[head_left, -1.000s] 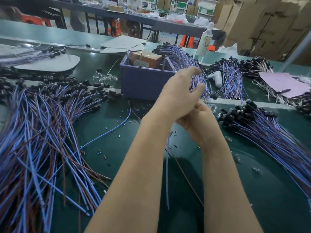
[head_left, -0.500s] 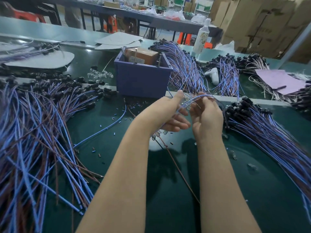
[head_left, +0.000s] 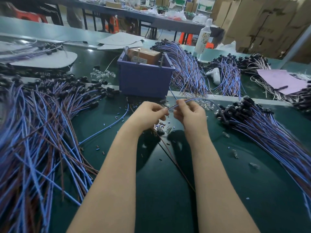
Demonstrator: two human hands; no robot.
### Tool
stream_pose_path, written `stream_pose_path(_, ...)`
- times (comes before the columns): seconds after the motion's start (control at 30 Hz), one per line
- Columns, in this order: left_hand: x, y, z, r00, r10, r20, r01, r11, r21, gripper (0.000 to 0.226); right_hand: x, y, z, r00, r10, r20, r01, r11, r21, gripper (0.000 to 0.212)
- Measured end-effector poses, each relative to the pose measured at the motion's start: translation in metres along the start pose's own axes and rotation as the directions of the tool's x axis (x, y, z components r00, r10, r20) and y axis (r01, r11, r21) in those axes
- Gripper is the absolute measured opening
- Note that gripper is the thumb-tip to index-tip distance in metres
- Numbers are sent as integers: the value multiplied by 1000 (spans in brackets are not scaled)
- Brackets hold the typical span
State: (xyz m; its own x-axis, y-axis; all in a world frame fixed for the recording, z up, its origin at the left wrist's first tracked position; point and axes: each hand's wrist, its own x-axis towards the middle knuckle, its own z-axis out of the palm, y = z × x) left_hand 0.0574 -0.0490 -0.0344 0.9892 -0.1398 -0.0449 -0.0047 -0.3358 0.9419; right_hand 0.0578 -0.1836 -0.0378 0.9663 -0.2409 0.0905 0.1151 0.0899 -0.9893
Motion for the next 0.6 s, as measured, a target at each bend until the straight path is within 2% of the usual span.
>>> stream_pose_path(0.13, -3, -7, -20, 999, -25, -36, 26, 1000, 15, 18, 3, -8, -8, 979, 37, -200, 40, 928, 370, 16)
stream_pose_path(0.23, -3, -8, -26, 991, -8, -130, 4, 999, -34, 17, 3, -9, -9, 978, 76, -195, 31, 871, 491, 16)
stream_pose_path(0.33, -1, 2, -16, 985, 42, -165, -61, 992, -113, 16, 0, -5, -1, 996, 88, -25, -68, 895, 441, 12)
stream_pose_path(0.43, 4, 15, 4, 989, 86, -124, -103, 985, -142, 14, -2, 1, 6, 996, 53, 75, -73, 949, 308, 16)
stream_pose_path(0.53, 7, 18, 17, 993, 77, -92, -90, 985, -147, 11, -2, 4, 4, 996, 18, 82, -42, 954, 296, 20)
stream_pose_path(0.6, 6, 12, 19, 996, 50, -73, -65, 972, -225, 11, 0, 6, 2, 999, -1, 35, -7, 974, 226, 19)
